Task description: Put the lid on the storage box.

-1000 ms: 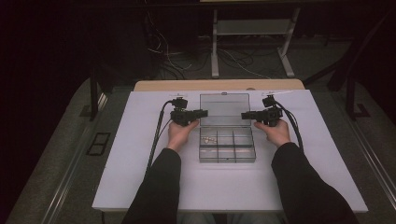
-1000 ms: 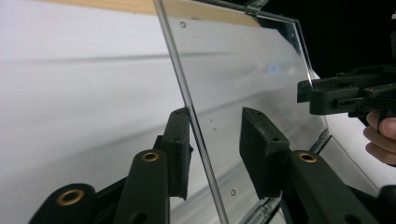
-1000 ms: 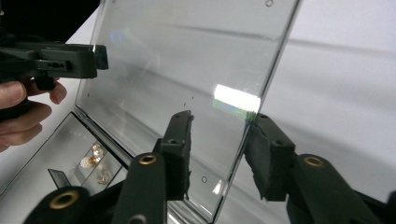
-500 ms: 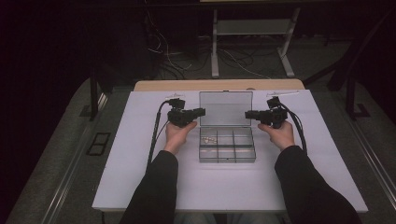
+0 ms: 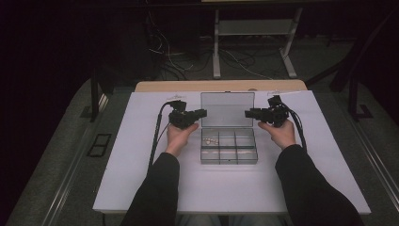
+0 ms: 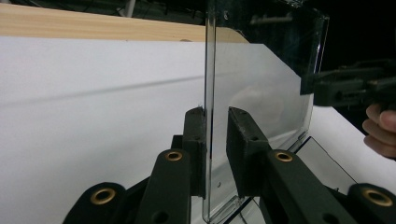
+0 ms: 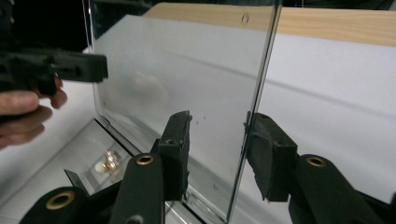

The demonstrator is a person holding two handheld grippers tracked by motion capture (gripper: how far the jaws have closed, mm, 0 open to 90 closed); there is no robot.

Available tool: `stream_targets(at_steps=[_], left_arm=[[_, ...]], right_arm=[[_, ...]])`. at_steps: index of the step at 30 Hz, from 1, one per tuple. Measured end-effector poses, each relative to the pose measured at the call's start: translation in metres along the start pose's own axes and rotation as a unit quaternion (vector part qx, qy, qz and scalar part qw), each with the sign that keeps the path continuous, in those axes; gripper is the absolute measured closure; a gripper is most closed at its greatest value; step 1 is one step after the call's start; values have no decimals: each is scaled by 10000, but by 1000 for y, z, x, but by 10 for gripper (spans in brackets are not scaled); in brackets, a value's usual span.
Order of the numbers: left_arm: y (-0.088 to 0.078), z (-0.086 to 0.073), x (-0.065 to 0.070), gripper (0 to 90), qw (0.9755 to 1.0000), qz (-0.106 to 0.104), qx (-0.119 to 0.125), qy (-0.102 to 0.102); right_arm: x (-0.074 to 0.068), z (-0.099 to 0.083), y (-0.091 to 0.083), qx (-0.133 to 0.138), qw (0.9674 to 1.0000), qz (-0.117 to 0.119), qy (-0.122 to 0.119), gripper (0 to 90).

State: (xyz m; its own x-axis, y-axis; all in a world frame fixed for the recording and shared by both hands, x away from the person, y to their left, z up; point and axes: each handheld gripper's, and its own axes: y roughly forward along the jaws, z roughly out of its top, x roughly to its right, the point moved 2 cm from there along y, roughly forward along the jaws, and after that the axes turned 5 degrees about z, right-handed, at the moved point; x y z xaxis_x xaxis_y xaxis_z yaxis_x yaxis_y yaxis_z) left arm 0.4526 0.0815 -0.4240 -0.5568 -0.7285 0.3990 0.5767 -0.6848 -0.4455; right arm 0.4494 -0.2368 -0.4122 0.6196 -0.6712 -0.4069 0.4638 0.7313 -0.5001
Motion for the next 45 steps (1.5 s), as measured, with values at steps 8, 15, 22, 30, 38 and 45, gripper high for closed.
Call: stream_targets(at_steps=[8, 15, 22, 30, 38, 45], left_arm=[[-1, 0, 0, 765, 10000, 7, -18, 17], [-5, 2, 3, 732, 9999, -96, -78, 5], [-12, 6, 5, 672, 9995, -299, 2, 33], [-20, 35, 7, 616, 9974, -536, 450, -162], [-22, 37, 10, 712, 9979, -502, 397, -26], [-28, 33, 14, 713, 9971, -542, 472, 246]], right_arm=[[1, 13, 1, 114, 9999, 83, 15, 587], [3, 11, -6, 186, 9995, 244, 24, 707], [-3, 10, -12, 186, 9992, 306, -204, 705], [-6, 8, -12, 247, 9990, 221, -285, 702], [-7, 6, -14, 256, 9988, 257, -318, 700], [-14, 4, -17, 198, 9986, 137, -480, 685]])
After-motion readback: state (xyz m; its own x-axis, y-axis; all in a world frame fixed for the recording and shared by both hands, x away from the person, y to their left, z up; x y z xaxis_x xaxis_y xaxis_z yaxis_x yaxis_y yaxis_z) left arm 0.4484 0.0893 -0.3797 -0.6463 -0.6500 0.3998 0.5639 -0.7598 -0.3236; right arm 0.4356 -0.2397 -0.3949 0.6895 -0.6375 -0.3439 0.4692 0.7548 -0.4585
